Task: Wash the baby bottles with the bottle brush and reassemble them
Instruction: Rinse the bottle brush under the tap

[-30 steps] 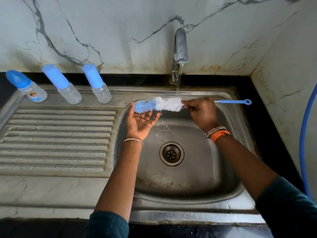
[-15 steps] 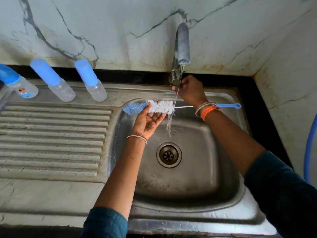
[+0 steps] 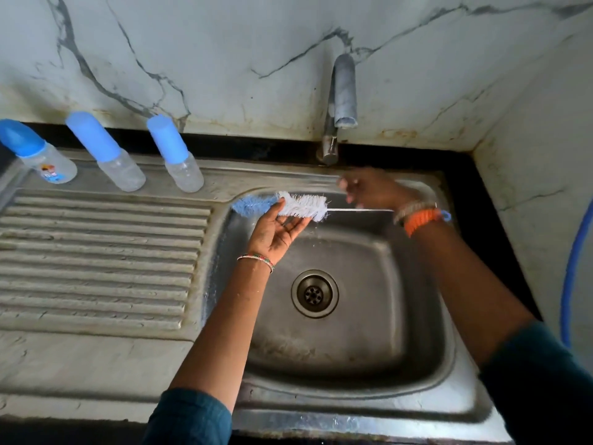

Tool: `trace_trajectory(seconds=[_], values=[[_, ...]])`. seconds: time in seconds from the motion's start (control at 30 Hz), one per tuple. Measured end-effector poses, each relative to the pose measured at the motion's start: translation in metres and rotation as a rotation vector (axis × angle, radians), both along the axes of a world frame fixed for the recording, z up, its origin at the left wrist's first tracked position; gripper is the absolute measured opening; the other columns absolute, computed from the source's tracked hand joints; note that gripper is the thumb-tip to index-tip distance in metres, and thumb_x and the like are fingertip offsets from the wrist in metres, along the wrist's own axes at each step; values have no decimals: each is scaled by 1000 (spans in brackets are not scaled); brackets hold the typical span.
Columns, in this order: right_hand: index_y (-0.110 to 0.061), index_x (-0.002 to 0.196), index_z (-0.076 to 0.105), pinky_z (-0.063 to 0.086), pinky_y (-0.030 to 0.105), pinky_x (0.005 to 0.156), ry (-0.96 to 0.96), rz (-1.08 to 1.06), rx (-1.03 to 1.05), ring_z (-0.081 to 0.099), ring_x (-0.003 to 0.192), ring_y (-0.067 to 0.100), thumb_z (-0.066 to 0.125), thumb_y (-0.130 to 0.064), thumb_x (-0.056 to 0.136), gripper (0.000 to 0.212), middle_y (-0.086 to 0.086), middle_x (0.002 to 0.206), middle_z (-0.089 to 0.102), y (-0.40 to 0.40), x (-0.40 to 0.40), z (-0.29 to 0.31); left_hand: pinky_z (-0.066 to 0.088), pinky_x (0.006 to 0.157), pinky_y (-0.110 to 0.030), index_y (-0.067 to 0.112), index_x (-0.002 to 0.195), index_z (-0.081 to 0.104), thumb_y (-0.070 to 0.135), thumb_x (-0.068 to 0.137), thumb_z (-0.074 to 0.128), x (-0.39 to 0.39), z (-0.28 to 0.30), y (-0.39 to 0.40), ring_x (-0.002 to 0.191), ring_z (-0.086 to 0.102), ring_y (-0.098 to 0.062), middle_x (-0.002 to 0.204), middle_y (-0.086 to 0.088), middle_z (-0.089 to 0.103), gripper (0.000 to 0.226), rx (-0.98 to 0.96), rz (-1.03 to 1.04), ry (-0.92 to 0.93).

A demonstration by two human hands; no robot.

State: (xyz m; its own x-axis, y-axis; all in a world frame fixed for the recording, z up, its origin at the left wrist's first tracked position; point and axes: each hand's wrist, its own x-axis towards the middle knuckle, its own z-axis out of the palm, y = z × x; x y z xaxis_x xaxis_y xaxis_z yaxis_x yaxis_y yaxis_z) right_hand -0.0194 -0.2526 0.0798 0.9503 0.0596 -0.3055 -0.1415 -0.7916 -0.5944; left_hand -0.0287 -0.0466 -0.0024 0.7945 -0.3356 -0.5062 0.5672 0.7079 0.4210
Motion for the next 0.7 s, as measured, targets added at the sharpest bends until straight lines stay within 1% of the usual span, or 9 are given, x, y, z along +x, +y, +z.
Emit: trace_trajectory(seconds=[0.13,0.27,0.3,0.37,0.43,0.47,0.57,0.63,0.7], values=[[-34,119,65,49,34,79,-261,-20,-297,64,98,25,58,-13,87,38,-3,107,71,9,-93,-21,58,75,-42,7,97,55,12,95,47,-15,22,-5,88,70,-28,110,-14,60,10,-39,-76,-130],[-24,108,71,51,37,64,-625,-242,-448,68,81,32,63,2,75,42,3,96,72,10,-153,-15,53,79,-53,18,98,53,19,89,53,-42,43,5,109,54,-34,110,-9,58,9,-3,-236,-162],[-22,111,69,51,37,70,-500,-218,-554,67,86,32,59,-2,80,39,5,99,71,12,-161,-16,50,82,-50,21,97,53,17,92,52,-46,46,7,109,51,-31,109,-6,58,7,156,-285,-141],[-20,118,61,46,34,85,-195,-108,-738,61,104,30,47,-14,91,31,6,114,64,18,-176,-21,44,90,-36,20,114,55,15,95,51,-59,45,10,113,48,-25,117,-3,55,20,810,-487,-234],[-20,118,58,43,33,87,-181,-171,-760,58,110,30,44,-20,93,29,6,119,61,19,-182,-15,44,75,-19,6,115,58,12,93,55,-67,42,13,106,50,-19,112,-8,53,24,1325,-624,-464],[-21,117,59,43,33,86,-210,-227,-753,59,109,32,45,-21,92,28,7,118,62,18,-182,-8,44,72,-19,3,121,56,11,93,55,-70,40,15,106,53,-19,114,-7,54,29,1422,-656,-560],[-24,121,60,47,36,82,-294,-369,-710,63,104,35,50,-19,90,33,11,113,66,14,-182,-3,39,97,-24,12,147,32,11,94,52,-75,39,19,129,46,-26,144,-13,43,57,1488,-715,-832],[-21,121,59,47,33,85,-171,-242,-770,62,107,31,46,-17,92,32,7,117,64,23,-187,-8,22,112,-31,21,151,20,17,92,56,-80,34,16,144,16,-29,158,-12,14,69,1619,-854,-1029],[-23,121,59,48,33,81,-245,-215,-781,64,104,31,47,-16,91,33,6,112,66,26,-192,-13,5,116,-49,34,151,11,30,87,62,-88,32,15,143,-18,-36,156,-8,-21,82,1838,-992,-1154]])
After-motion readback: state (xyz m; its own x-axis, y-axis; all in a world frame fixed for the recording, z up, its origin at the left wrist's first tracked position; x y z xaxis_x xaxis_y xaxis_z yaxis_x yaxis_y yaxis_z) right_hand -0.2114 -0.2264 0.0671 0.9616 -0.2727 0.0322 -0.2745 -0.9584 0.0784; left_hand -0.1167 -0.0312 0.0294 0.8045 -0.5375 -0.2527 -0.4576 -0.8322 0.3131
